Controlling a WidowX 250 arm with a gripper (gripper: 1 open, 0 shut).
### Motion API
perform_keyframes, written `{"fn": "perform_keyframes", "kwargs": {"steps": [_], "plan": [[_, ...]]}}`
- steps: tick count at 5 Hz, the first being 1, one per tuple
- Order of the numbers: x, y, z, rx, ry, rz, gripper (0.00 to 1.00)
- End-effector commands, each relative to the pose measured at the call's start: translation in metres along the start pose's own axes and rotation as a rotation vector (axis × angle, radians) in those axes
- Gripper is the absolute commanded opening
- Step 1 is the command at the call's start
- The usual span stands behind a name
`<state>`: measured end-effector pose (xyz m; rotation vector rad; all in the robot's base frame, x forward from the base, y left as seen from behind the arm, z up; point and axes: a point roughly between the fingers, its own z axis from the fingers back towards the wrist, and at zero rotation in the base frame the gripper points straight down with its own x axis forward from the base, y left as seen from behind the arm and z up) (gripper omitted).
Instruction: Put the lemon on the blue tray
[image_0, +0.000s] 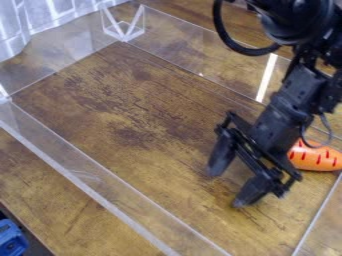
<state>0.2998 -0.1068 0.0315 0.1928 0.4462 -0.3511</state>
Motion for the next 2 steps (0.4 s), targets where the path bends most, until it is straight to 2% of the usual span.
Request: {"fn": "perform_keyframes", "kwargs": {"steps": [1,2], "plan": [[-0.0138,0.0183,0.0215,-0.021,-0.039,0.076,0.00],[-0.0062,0.0128,0.0222,-0.045,-0.034,0.132,0.00]]}}
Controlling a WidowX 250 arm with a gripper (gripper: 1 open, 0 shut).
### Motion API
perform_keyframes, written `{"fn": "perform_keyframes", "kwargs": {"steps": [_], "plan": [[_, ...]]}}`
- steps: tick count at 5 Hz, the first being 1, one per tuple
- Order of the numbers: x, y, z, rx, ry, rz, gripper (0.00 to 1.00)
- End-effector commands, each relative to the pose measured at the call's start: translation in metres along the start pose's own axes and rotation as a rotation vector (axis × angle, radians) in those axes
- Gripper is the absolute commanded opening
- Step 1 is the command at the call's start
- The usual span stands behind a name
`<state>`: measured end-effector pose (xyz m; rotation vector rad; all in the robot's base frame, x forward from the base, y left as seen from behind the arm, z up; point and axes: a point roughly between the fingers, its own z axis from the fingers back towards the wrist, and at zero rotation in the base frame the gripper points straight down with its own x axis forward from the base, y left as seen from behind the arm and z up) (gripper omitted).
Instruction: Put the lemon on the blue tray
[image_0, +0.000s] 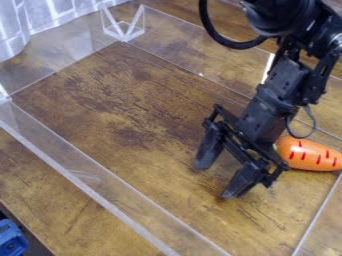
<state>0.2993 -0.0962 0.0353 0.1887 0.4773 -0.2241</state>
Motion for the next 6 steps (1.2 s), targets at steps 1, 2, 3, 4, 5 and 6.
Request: {"fn": "perform_keyframes", "kwargs": {"steps": [1,2,3,4,5,6], "plan": [[0.007,-0.004,0.022,-0.038,-0.071,0.066,0.00],[0.005,-0.001,0.023,-0.044,-0.075,0.077,0.00],[0.002,0.004,0.025,-0.043,-0.077,0.090,0.00],[-0.003,0.008,0.028,-0.047,-0.079,0.100,0.00],[0.001,0.009,0.022,-0.034,-0.088,0.072,0.00],[0.004,0.010,0.017,-0.020,-0.097,0.045,0.00]]}}
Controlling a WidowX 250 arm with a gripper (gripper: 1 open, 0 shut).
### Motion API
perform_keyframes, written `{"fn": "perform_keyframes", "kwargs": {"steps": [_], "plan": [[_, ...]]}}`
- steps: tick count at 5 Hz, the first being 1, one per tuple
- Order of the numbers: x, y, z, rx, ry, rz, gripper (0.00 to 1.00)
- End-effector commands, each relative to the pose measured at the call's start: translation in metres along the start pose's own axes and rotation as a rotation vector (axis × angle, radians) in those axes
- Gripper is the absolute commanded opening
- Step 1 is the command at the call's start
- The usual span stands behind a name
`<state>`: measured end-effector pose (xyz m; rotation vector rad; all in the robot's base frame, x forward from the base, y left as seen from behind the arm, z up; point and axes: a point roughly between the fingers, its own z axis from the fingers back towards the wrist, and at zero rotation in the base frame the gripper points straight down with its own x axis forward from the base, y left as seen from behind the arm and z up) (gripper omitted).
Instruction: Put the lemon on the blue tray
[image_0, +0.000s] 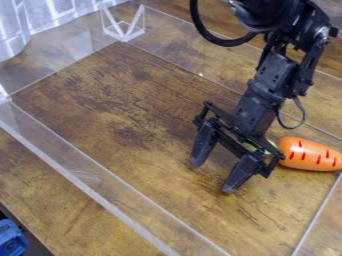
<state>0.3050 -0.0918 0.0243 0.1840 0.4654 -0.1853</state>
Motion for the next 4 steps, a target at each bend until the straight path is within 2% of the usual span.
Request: {"fn": "perform_keyframes", "kwargs": {"steps": [1,4], "plan": [[-0.0024,0.0039,0.0257,-0.012,-0.090,0.023,0.00],[0.0076,-0.0058,0.0200,-0.020,-0.097,0.063,0.00]]}}
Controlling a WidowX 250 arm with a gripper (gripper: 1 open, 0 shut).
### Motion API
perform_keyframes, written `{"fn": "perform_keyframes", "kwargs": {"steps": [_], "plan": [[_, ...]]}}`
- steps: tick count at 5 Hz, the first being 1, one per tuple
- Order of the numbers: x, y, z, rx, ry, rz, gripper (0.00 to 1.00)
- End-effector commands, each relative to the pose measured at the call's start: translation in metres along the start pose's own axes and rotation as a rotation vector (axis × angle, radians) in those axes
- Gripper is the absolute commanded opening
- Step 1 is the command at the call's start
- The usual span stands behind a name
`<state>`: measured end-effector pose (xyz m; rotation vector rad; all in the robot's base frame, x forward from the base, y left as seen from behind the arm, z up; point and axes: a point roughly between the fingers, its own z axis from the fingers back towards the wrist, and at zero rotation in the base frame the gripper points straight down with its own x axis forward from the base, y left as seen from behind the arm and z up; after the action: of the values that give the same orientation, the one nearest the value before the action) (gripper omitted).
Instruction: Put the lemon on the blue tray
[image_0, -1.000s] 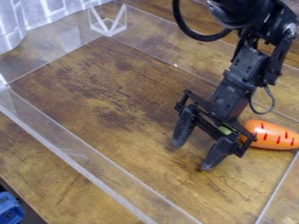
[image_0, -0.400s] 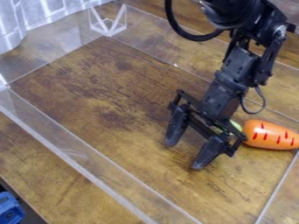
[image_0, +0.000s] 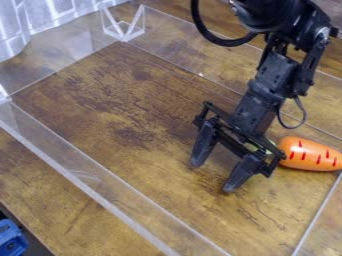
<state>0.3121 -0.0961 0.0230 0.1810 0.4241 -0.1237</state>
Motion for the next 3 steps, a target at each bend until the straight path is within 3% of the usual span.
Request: {"fn": "perform_keyframes", "kwargs": {"steps": [1,3], "plan": [[-0.001,-0.010,0.013,0.012,-0.057,-0.050,1.00],[0.007,0.000,0.017,0.053,-0.048,-0.140,1.00]]}}
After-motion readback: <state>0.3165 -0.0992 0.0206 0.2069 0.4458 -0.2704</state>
